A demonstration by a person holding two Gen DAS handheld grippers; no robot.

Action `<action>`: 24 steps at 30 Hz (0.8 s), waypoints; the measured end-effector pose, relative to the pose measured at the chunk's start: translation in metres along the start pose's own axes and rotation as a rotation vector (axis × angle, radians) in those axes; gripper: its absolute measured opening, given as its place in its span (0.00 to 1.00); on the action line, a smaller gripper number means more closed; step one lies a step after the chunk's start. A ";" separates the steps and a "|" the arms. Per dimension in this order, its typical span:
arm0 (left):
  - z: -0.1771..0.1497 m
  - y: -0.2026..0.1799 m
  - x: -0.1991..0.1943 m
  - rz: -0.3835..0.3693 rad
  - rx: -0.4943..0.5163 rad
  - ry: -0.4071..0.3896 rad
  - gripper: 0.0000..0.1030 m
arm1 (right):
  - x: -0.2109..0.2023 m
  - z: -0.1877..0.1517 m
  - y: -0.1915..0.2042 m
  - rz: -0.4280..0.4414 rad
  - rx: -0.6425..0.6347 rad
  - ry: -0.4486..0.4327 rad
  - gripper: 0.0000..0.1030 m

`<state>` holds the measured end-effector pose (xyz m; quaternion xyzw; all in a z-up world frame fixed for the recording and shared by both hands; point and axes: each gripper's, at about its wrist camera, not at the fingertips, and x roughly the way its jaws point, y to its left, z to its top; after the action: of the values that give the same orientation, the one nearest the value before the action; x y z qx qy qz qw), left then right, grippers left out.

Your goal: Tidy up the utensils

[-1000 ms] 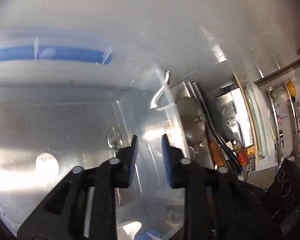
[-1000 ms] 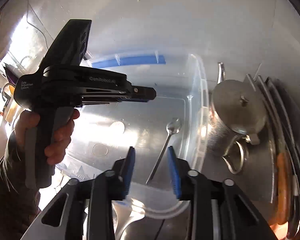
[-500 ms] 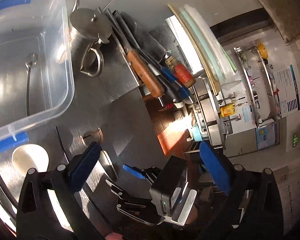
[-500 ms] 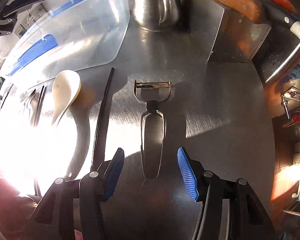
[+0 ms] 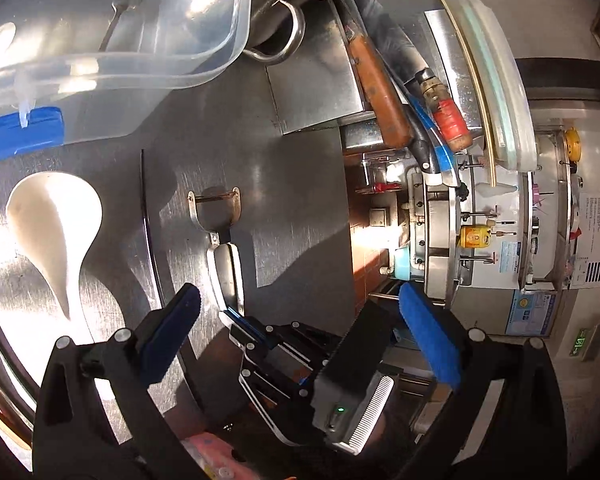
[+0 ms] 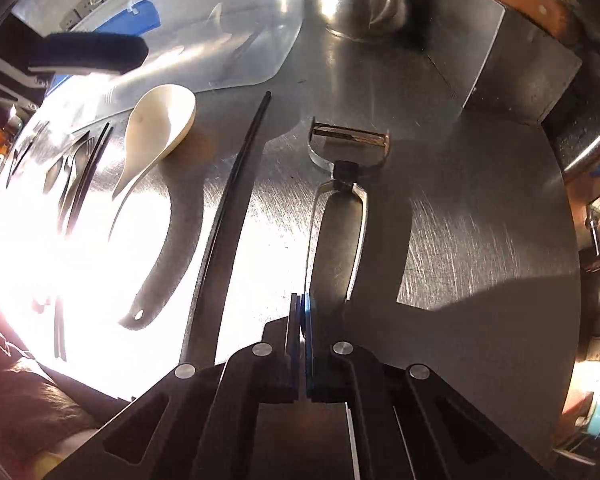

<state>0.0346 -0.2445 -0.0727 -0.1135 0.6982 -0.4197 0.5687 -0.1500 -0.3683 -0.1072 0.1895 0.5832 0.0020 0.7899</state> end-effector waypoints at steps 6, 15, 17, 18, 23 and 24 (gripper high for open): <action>-0.004 0.033 0.062 -0.032 -0.160 0.189 0.92 | -0.019 -0.022 -0.050 0.392 0.305 -0.021 0.02; -0.018 0.032 0.125 0.095 -0.117 0.314 0.48 | -0.021 -0.055 -0.056 0.538 0.414 -0.022 0.02; -0.022 0.026 0.132 0.134 -0.064 0.338 0.22 | -0.022 -0.057 -0.054 0.548 0.415 -0.024 0.02; -0.023 0.025 0.135 0.140 -0.059 0.345 0.13 | -0.022 -0.057 -0.053 0.550 0.415 -0.025 0.02; -0.027 0.003 0.120 0.126 0.018 0.287 0.09 | -0.045 -0.054 -0.050 0.549 0.396 -0.073 0.03; -0.027 -0.005 0.111 0.109 0.044 0.268 0.09 | -0.056 -0.052 -0.046 0.541 0.374 -0.091 0.03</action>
<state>-0.0274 -0.3061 -0.1469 -0.0060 0.7637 -0.4146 0.4947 -0.2256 -0.4085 -0.0821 0.4793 0.4661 0.0960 0.7374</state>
